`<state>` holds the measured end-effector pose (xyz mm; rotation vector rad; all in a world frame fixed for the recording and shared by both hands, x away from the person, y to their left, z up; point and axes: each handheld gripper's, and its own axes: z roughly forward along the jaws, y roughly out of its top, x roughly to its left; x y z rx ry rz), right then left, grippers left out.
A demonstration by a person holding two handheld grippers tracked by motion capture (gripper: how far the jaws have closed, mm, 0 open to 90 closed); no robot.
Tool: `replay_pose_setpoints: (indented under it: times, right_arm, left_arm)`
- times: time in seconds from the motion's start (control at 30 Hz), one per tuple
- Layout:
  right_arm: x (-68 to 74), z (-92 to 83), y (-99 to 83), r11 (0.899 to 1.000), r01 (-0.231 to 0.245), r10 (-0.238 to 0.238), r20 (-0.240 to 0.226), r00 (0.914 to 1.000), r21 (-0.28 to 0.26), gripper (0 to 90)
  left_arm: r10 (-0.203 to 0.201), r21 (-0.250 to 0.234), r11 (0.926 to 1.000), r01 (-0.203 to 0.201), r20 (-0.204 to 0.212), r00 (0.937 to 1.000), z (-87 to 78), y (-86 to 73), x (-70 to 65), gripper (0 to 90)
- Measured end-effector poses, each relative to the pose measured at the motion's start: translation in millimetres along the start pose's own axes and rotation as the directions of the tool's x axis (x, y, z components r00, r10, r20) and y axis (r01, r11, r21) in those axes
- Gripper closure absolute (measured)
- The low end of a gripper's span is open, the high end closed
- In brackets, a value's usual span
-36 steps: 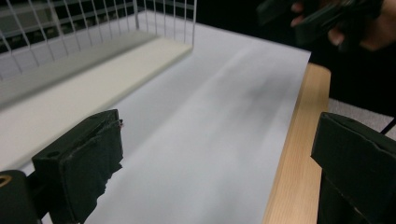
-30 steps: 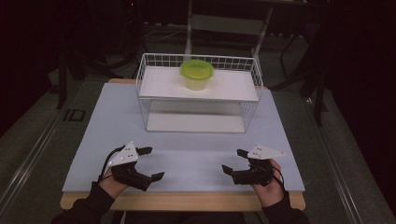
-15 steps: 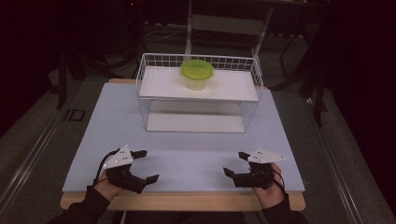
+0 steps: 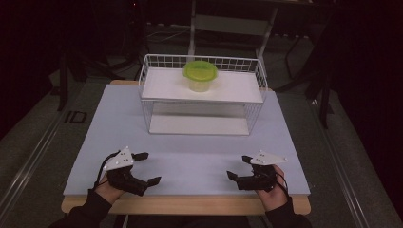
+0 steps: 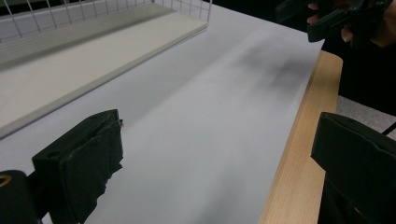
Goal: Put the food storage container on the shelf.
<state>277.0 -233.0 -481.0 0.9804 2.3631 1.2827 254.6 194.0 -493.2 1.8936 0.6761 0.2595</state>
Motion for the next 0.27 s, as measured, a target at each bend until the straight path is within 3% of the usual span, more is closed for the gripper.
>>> replay_pose_setpoints:
  times: [0.27]
  right_arm:
    - [-0.2,-1.1,-0.5,1.0,0.003,-0.003,0.003,1.0,-0.002,15.4]
  left_arm:
    - [-0.008,0.021,0.9997,0.008,-0.005,1.0,1.7,-1.3,0.4,2.7]
